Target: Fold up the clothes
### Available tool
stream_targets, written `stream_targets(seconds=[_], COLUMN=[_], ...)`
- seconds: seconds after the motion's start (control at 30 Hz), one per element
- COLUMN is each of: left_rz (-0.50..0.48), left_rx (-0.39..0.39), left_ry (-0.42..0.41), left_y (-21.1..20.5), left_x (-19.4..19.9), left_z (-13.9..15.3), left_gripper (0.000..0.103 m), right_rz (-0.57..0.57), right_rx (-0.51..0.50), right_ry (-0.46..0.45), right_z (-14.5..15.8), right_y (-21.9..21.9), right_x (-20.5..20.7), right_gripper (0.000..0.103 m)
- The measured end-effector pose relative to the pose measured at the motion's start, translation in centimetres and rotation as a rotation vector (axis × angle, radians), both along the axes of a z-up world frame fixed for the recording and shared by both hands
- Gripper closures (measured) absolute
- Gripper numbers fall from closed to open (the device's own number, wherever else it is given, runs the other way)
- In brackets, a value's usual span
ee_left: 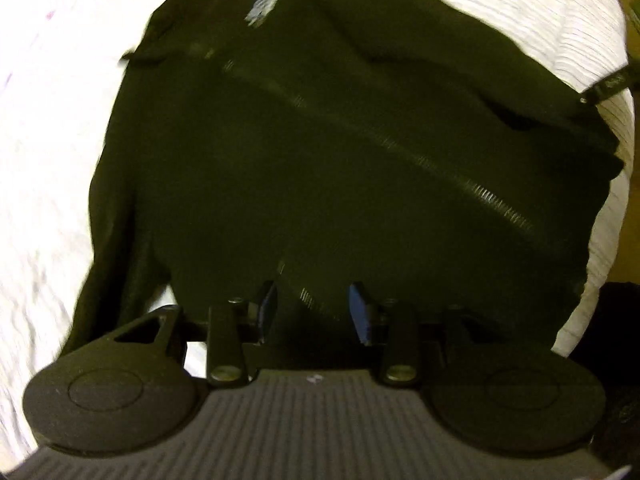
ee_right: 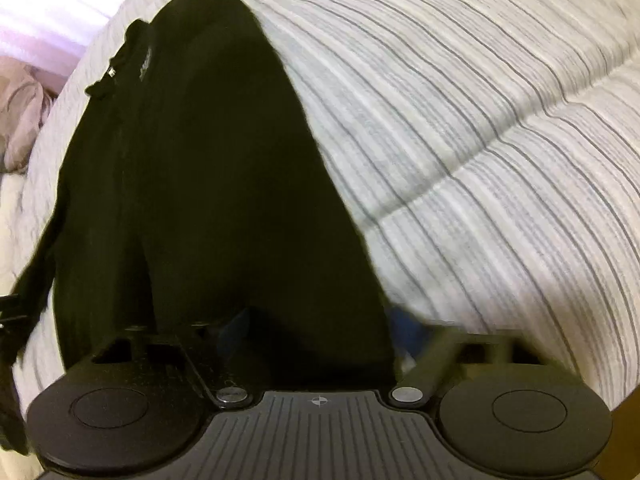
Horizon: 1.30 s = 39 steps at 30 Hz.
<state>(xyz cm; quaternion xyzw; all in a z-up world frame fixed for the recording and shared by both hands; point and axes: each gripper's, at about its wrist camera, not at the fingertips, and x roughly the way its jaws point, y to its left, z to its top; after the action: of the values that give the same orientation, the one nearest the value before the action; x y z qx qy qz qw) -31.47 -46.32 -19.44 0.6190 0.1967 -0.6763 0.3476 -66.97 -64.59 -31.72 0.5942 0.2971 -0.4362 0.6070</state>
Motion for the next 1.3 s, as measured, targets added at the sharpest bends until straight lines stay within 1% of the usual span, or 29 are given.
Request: stream_targets(seconds=[0.03,0.13,0.17,0.23,0.27,0.33,0.37,0.4,0.43,0.47,0.5,0.63,0.7,0.83,0.9,0.97,1.03,1.1,1.17,1.3], left_rz=[-0.005,-0.020,-0.023,-0.024,-0.022,-0.011,-0.005,0.003,0.014,0.027,0.041,0.137,0.201,0.357,0.435,0.518,0.600,0.679,0.722,0.778], left_rx=[-0.003,-0.012,-0.015,-0.019,-0.017,-0.014,-0.012,-0.009,-0.008,-0.009,-0.008,-0.013,-0.001,0.022,0.044,0.073,0.101,0.135,0.149,0.188], left_ry=[0.002,0.007,0.008,0.010,0.011,0.010,0.010,0.008,0.005,0.003,0.000,-0.030,-0.041,-0.021,0.010,0.055,0.119,0.190,0.255,0.423], left_y=[-0.3,-1.2,-1.5,-1.8,-1.9,-2.1,-2.1,-2.0,-1.8,-1.7,-1.4,0.8,2.4,6.4,8.3,10.2,11.6,12.6,13.6,15.0], left_x=[-0.6,-2.2,-2.7,-3.2,-3.4,-3.5,-3.5,-3.5,-3.4,-3.2,-3.0,-0.5,1.1,5.0,6.8,8.6,10.3,11.6,12.7,14.1], left_z=[0.1,0.4,0.5,0.5,0.4,0.2,0.1,0.0,-0.1,-0.1,-0.2,-0.8,-1.2,-2.1,-2.7,-3.6,-4.7,-6.0,-7.2,-9.6], left_gripper=[0.068,0.068,0.068,0.068,0.068,0.068,0.068,0.068,0.068,0.068,0.067,0.060,0.059,0.053,0.050,0.047,0.044,0.044,0.044,0.045], right_rz=[-0.011,0.071,0.082,0.070,0.049,0.004,-0.003,-0.009,-0.017,-0.023,-0.029,0.017,0.066,0.200,0.289,0.367,0.410,0.423,0.395,0.300], right_rx=[0.016,-0.054,-0.101,-0.228,-0.286,-0.400,-0.424,-0.445,-0.427,-0.430,-0.437,-0.395,-0.350,-0.204,-0.151,-0.110,-0.077,-0.055,-0.090,-0.150], right_ry=[-0.054,0.073,0.134,0.295,0.381,0.553,0.605,0.654,0.709,0.711,0.708,0.536,0.416,0.166,0.095,0.031,-0.003,-0.019,-0.021,-0.051], right_z=[0.2,4.2,6.1,10.9,12.7,16.2,16.7,17.1,16.9,16.8,16.6,14.0,12.2,7.8,6.2,5.1,4.0,2.6,2.1,1.7], right_y=[-0.3,-2.0,-2.6,-4.3,-5.4,-7.6,-8.7,-9.8,-11.0,-11.5,-11.9,-11.9,-10.9,-7.4,-5.1,-2.2,0.1,1.6,2.8,2.3], right_x=[-0.7,-2.3,-3.2,-6.0,-7.5,-10.5,-11.4,-12.2,-12.6,-12.3,-12.0,-8.5,-6.6,-1.3,0.6,2.9,3.9,4.2,3.8,2.7], right_gripper=[0.100,0.100,0.100,0.100,0.100,0.099,0.094,0.061,0.028,0.023,0.024,0.024,0.024,0.024,0.024,0.024,0.024,0.024,0.024,0.024])
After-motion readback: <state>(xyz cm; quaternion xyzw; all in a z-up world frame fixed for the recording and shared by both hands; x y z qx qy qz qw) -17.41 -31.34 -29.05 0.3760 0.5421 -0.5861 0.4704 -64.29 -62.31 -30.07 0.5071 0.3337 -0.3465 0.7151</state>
